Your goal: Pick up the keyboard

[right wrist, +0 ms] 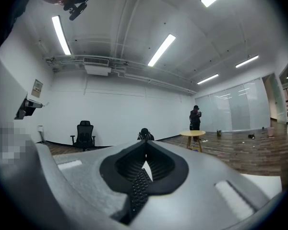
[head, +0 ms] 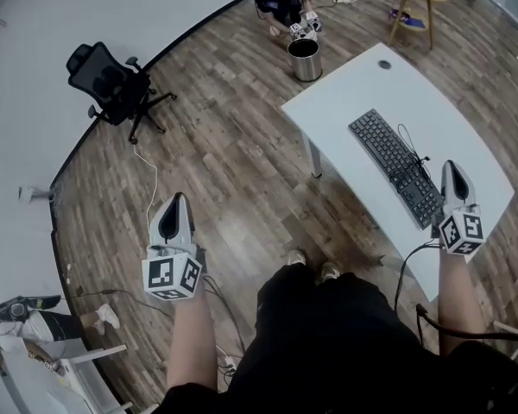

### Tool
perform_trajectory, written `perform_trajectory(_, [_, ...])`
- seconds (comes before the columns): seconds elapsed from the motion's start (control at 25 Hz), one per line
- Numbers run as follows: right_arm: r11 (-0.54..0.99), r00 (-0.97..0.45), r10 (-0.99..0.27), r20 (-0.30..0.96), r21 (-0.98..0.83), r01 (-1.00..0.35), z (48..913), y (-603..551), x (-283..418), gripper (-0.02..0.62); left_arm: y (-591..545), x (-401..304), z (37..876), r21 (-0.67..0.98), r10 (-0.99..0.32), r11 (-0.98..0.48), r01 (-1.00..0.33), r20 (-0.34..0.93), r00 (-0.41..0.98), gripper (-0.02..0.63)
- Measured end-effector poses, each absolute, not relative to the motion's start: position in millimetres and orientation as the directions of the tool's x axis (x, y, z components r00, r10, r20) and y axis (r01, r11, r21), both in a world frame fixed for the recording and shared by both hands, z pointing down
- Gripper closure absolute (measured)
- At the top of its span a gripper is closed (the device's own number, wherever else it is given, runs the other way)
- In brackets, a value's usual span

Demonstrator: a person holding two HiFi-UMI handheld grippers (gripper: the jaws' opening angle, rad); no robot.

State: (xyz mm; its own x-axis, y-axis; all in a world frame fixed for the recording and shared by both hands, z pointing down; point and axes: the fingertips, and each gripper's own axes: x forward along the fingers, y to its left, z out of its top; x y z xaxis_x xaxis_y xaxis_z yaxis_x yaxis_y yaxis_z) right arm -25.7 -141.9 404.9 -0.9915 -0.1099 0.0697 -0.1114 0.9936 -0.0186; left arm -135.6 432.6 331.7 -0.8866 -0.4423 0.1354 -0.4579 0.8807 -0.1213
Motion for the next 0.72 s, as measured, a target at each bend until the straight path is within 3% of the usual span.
perform_trajectory(0.4, [0.988, -0.988, -0.152, 0.038, 0.010, -0.152, 418, -157, -55, 0.594, 376, -230, 369, -0.076, -0.549, 0.826, -0.558, 0.110, -0.828, 0.601])
perform_trajectory(0.72, [0.924, -0.922, -0.382, 0.063, 0.015, -0.382, 425, -188, -37, 0.594, 279, -330, 368, -0.052, -0.743, 0.659, -0.751, 0.114, -0.660, 0.601])
